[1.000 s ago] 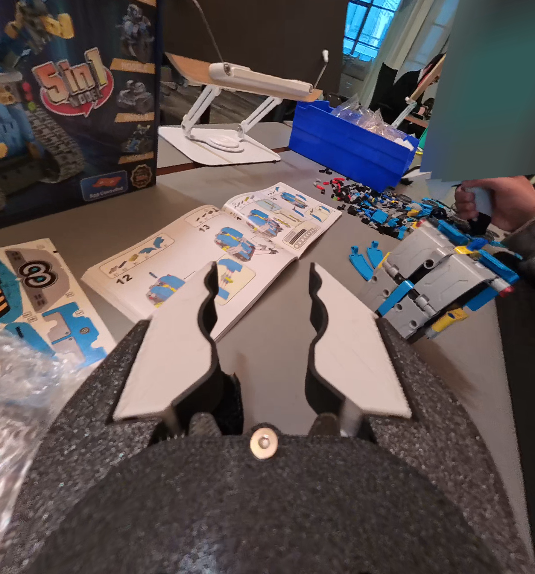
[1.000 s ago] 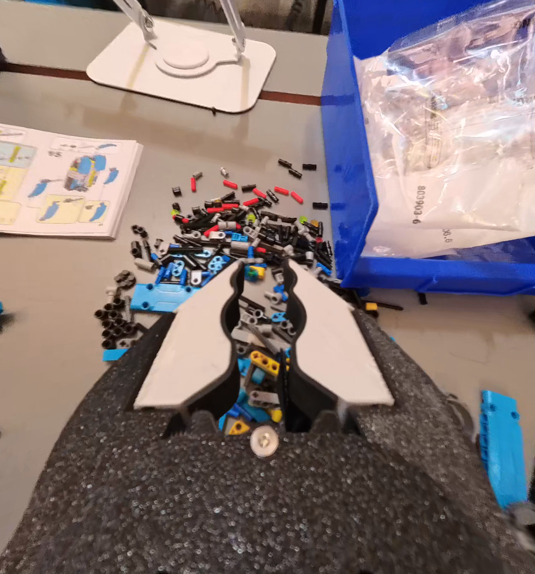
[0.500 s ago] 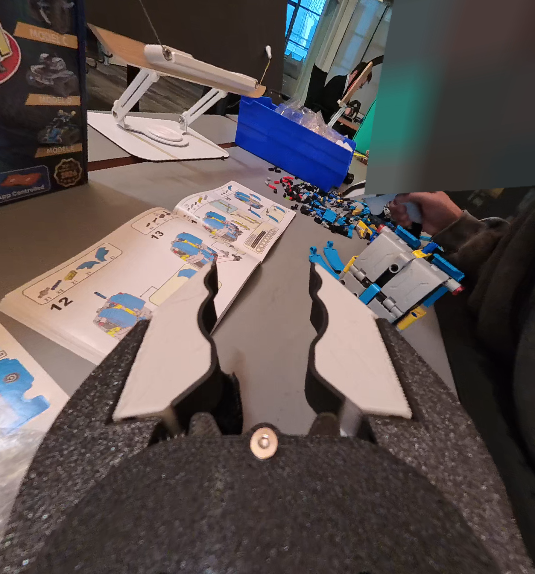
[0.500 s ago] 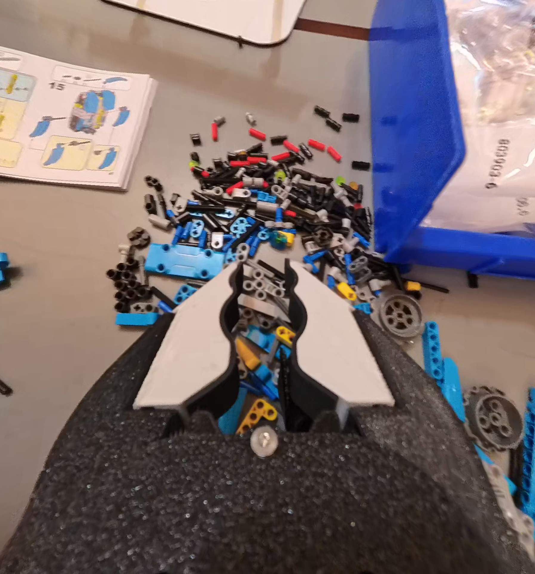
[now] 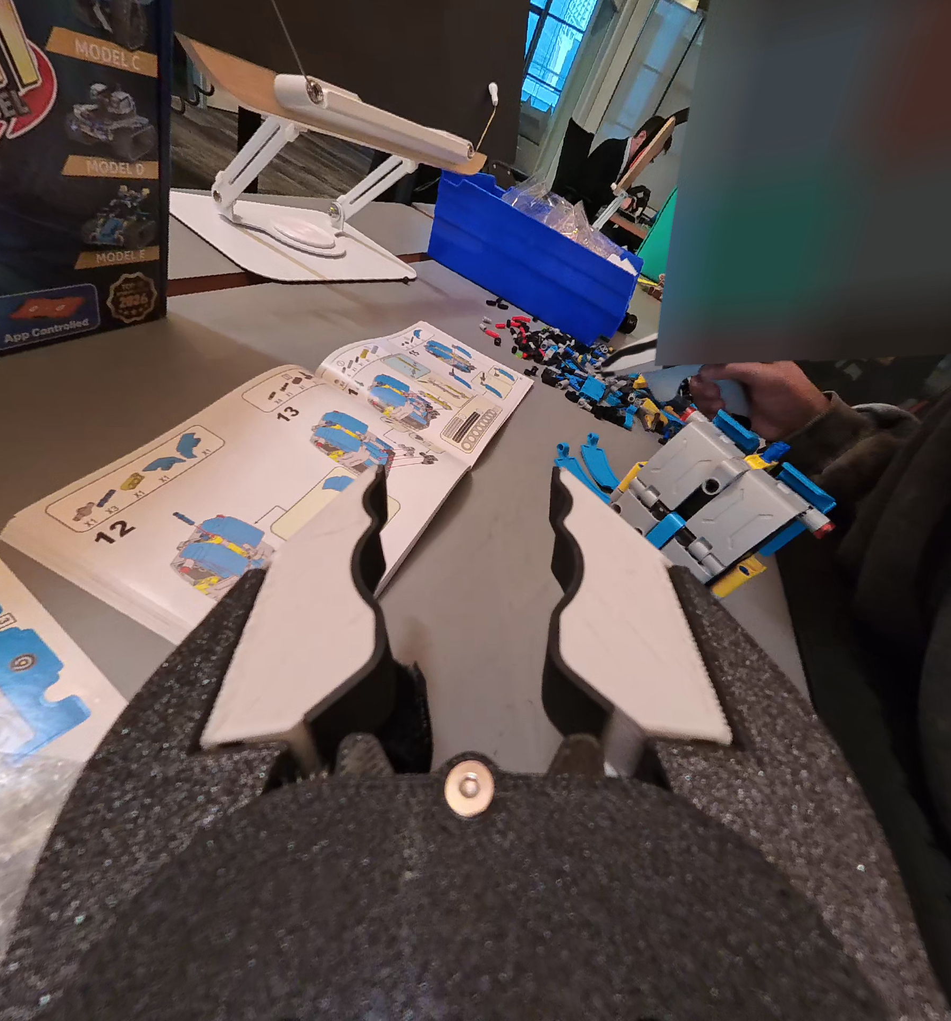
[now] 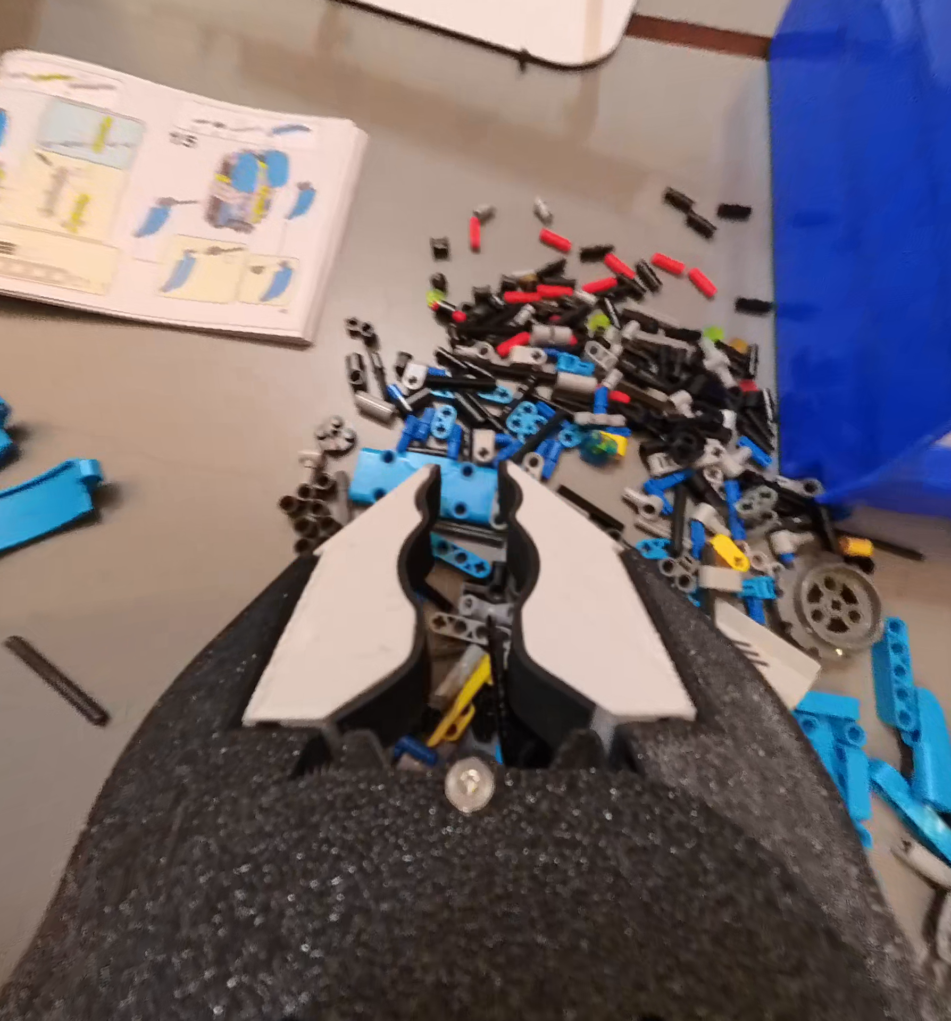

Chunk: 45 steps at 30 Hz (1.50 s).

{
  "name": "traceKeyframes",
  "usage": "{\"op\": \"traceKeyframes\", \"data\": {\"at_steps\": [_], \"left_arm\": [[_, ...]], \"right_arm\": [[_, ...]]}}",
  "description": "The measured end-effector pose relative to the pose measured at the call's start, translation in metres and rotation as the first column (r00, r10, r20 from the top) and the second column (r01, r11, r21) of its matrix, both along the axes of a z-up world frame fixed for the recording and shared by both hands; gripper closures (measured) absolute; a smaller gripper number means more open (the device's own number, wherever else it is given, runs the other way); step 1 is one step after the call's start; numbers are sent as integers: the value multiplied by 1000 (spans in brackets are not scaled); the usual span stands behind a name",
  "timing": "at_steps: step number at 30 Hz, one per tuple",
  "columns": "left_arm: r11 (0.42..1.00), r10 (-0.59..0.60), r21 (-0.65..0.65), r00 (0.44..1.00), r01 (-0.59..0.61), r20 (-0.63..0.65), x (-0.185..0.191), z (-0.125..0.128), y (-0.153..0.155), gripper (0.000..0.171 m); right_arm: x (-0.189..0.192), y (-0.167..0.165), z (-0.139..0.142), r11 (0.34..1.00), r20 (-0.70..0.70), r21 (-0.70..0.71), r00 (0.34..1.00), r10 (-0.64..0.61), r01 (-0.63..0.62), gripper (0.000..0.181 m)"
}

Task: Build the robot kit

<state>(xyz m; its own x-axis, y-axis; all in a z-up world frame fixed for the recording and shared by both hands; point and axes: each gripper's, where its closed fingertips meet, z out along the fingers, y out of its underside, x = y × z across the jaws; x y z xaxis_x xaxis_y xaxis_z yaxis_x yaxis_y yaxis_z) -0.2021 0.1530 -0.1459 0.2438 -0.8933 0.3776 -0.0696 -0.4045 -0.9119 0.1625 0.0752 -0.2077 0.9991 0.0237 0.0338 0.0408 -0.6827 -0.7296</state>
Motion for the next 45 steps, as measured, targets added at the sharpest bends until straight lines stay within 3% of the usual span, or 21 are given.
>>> {"op": "traceKeyframes", "data": {"at_steps": [4,8,12,16,18,20,25,28,30,32,34,36,39,42,45], "left_arm": [[1000,-1,-3,1000,1,1,0,0,0,113],[1000,-5,-8,1000,5,3,0,0,0,113],[1000,-3,-20,1000,4,14,-1,0,1,113],[999,30,-43,996,-26,82,-2,7,6,112],[997,58,-58,993,-52,106,-2,9,10,108],[996,69,-58,994,-64,90,-1,8,11,106],[992,123,-36,991,-121,57,1,5,16,106],[991,129,-43,991,-128,37,2,2,18,107],[991,128,-55,991,-126,35,3,1,19,107],[991,125,-61,991,-123,37,4,1,19,107],[991,120,-57,992,-118,41,4,1,18,107],[993,106,-59,994,-104,39,5,1,17,107],[993,100,-64,994,-97,42,5,1,16,107],[992,105,-81,993,-100,58,4,2,18,107],[991,108,-87,992,-102,65,3,2,19,107]], "right_arm": [[6,-4,-3,999,10,-30,1000,-11,11,162],[-12,-10,5,998,19,-26,998,65,-65,164],[39,-22,-4,988,145,-79,982,-119,131,164],[104,-42,7,898,270,-28,868,-417,440,156],[109,-43,14,882,195,7,864,-464,472,146],[114,-45,24,866,137,55,855,-500,498,148],[138,-65,28,821,156,78,806,-571,566,149],[102,-48,20,898,-61,35,898,-435,438,148],[53,-32,22,975,-186,41,960,-209,220,151],[9,-25,19,999,-207,30,978,-22,29,151],[-14,-26,3,995,-124,-44,989,82,-88,159],[-28,-28,-11,982,-80,-113,987,140,-149,159],[-40,-29,-6,977,-124,-91,976,181,-192,159],[-47,-28,5,979,-163,-41,968,191,-200,165],[-40,-32,-10,977,-101,-118,981,164,-176,165]]}}
